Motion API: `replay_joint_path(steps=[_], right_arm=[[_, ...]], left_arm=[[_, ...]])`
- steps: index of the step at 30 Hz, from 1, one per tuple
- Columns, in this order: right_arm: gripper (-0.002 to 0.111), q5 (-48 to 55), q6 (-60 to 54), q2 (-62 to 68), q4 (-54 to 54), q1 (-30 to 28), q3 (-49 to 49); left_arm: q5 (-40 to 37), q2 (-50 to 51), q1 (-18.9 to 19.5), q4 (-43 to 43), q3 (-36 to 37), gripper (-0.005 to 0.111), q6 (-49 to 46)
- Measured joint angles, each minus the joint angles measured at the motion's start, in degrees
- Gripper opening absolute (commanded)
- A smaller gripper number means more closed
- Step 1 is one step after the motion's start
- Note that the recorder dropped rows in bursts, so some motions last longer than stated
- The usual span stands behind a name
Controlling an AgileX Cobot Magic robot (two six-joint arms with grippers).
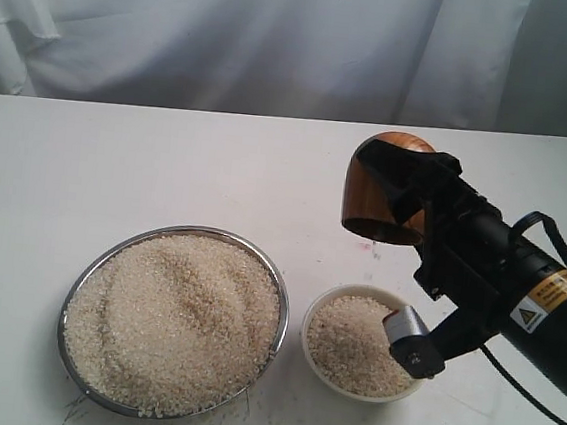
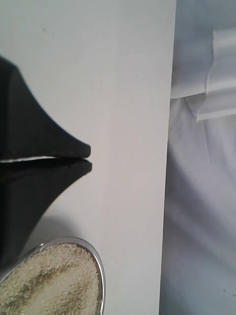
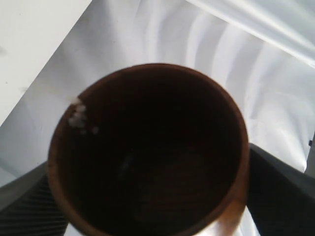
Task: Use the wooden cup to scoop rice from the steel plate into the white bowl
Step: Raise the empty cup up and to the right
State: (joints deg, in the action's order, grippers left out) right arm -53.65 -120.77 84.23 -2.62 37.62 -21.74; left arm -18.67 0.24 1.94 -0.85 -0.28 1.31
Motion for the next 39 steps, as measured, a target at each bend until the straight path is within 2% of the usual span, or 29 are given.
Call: replay_joint_path(steps=[15, 18, 21, 23, 26, 31, 34, 39], right_arm=[[0.000, -2.5, 0.1, -0.4, -0.5, 0.0, 0.0], [0.000, 0.9, 4.7, -0.4, 0.4, 0.0, 0.0], [0.000, 7.2, 14.4, -0.4, 4.4, 0.0, -0.3], [0.000, 12.5, 25.6, -0.4, 8.4, -0.1, -2.8], [0.000, 13.7, 47.6, -0.3, 10.1, -2.8, -12.3], [0.000, 13.7, 70.2, 2.3, 15.6, -8.0, -27.9], [0.000, 18.6, 78.0, 3.7, 23.0, -10.8, -34.3], [0.000, 32.8, 82.5, 3.7, 32.1, -13.7, -36.6]], left_arm=[[0.0, 0.0, 0.0, 0.0, 0.0, 0.000, 0.0], [0.0, 0.0, 0.0, 0.0, 0.0, 0.000, 0.0], [0.0, 0.0, 0.0, 0.0, 0.0, 0.000, 0.0], [0.0, 0.0, 0.0, 0.0, 0.0, 0.000, 0.0], [0.0, 0.0, 0.0, 0.0, 0.0, 0.000, 0.0], [0.0, 0.0, 0.0, 0.0, 0.0, 0.000, 0.0], [0.0, 0.0, 0.0, 0.0, 0.0, 0.000, 0.0], [0.0, 0.0, 0.0, 0.0, 0.0, 0.000, 0.0]])
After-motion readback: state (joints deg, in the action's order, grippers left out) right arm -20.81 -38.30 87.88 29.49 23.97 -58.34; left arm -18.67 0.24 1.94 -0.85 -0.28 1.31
